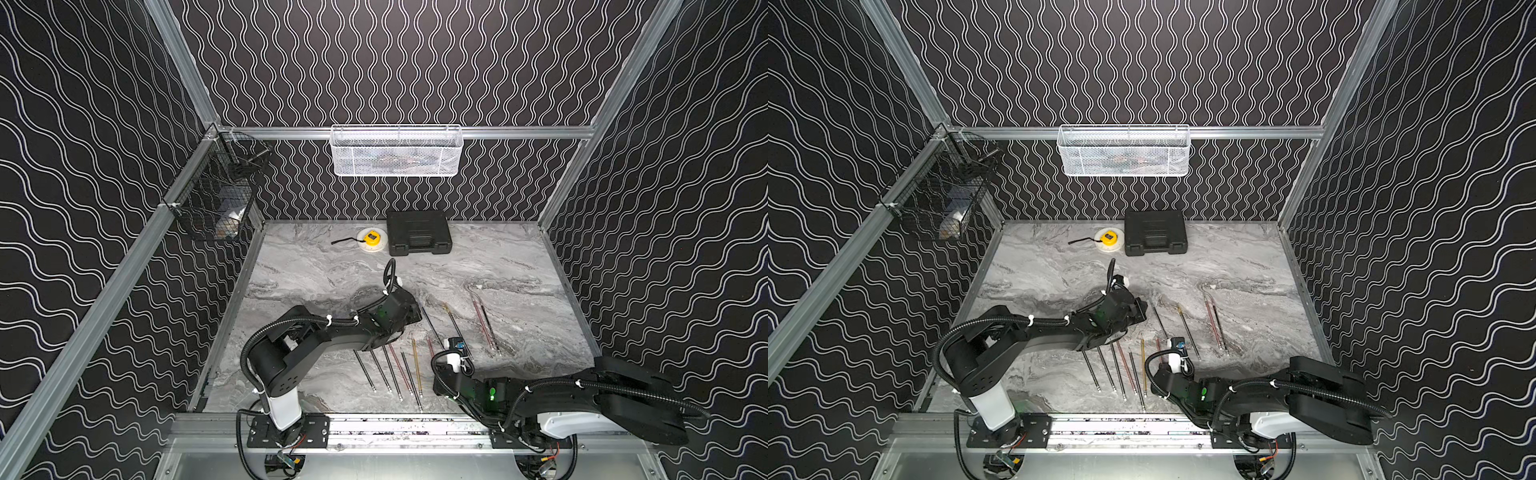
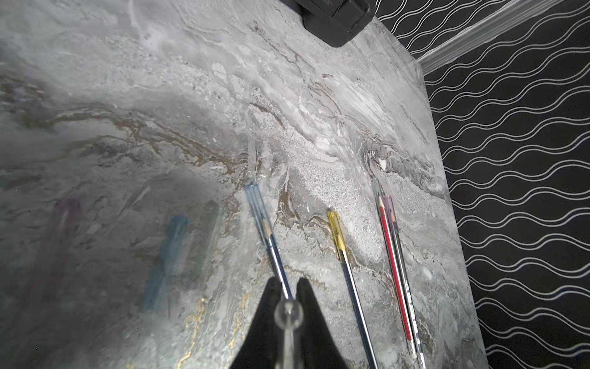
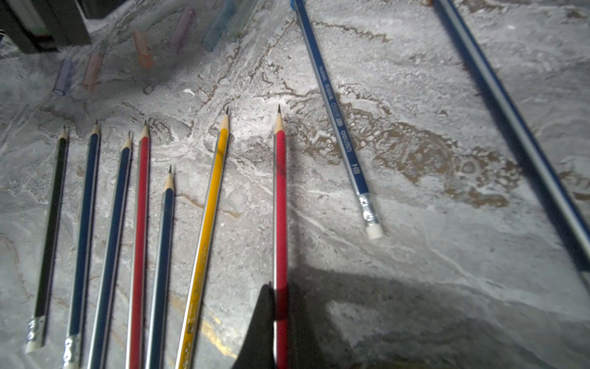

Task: Remove the protective cover of the pencils
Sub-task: Place the pencil at the center of the board.

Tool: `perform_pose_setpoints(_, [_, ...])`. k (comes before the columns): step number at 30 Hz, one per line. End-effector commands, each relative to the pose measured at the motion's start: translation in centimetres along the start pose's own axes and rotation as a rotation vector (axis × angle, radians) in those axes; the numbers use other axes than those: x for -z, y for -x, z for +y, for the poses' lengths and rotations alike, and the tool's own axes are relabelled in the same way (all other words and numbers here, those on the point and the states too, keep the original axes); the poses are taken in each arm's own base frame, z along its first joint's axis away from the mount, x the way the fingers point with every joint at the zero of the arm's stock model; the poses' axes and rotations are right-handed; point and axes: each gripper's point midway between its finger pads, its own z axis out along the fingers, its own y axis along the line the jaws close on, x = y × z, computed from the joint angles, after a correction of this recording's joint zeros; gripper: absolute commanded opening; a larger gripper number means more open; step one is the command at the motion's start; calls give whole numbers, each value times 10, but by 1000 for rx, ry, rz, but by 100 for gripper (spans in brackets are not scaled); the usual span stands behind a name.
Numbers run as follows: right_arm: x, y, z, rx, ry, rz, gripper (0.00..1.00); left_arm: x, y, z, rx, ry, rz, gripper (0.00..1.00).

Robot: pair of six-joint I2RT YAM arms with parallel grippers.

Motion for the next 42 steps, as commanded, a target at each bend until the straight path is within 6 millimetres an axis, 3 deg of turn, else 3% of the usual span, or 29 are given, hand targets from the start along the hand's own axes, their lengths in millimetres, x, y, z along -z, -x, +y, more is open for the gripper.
perform_pose_setpoints(1, [-1,4,7,-30,14,-13,0,0,1,8,-60,72,-13,0])
perform_pose_setpoints(8, [-3,2,8,-31,15,-7,1,-17,-13,8,-86,77,43,0])
perform_pose_setpoints(13, [-1,4,9,-29,21,-12,14,-21,-16,14,-104,105,53,0])
perform_pose_setpoints(25, [-3,6,12,-26,24,-22,19,-30,-22,16,-115,113,72,0])
perform_pose_setpoints(42, [1,11,11,-23,15,-36,21,-41,-32,35,-144,187,100,0])
